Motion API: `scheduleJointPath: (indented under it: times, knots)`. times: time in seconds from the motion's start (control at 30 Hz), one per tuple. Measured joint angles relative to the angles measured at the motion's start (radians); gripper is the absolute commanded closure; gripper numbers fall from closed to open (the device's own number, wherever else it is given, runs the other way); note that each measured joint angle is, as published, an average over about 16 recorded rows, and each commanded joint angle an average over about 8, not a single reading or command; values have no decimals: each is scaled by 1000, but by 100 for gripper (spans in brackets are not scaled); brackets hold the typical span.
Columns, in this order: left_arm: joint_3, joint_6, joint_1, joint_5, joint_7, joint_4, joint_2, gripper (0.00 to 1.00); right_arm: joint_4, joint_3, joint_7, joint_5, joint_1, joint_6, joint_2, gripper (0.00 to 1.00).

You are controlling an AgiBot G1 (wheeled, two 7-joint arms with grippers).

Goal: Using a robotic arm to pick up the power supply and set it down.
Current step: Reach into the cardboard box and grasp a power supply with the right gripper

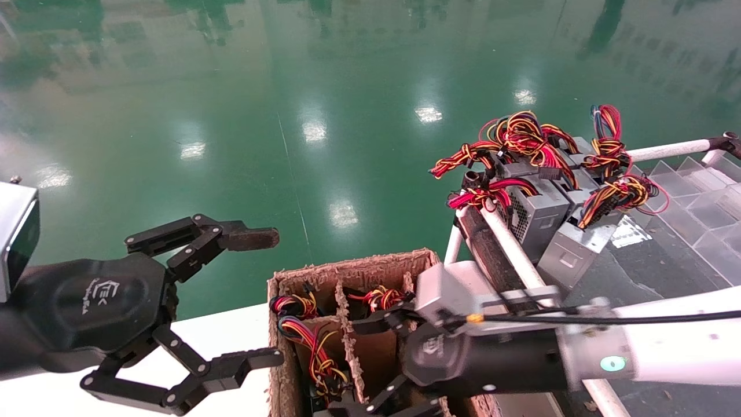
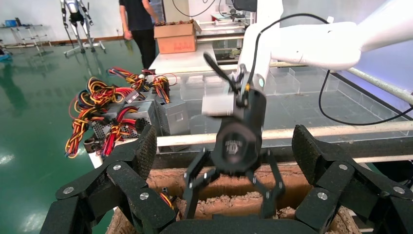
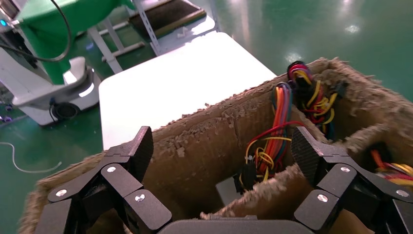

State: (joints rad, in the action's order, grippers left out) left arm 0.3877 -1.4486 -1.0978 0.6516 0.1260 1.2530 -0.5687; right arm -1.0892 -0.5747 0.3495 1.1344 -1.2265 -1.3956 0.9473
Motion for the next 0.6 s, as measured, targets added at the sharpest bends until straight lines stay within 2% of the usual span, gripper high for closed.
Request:
scheduleJointPath:
  times: [0.53,0.57,0.6]
  knots:
    - [0,0,0,0,0,0,0,0,73,-44,-4,75,8,95,120,0]
    - [0,0,0,0,0,0,0,0,82,-46,-5,77,7,98,127,6]
    - [0,0,0,0,0,0,0,0,93,-48,-7,80,5,100,135,19]
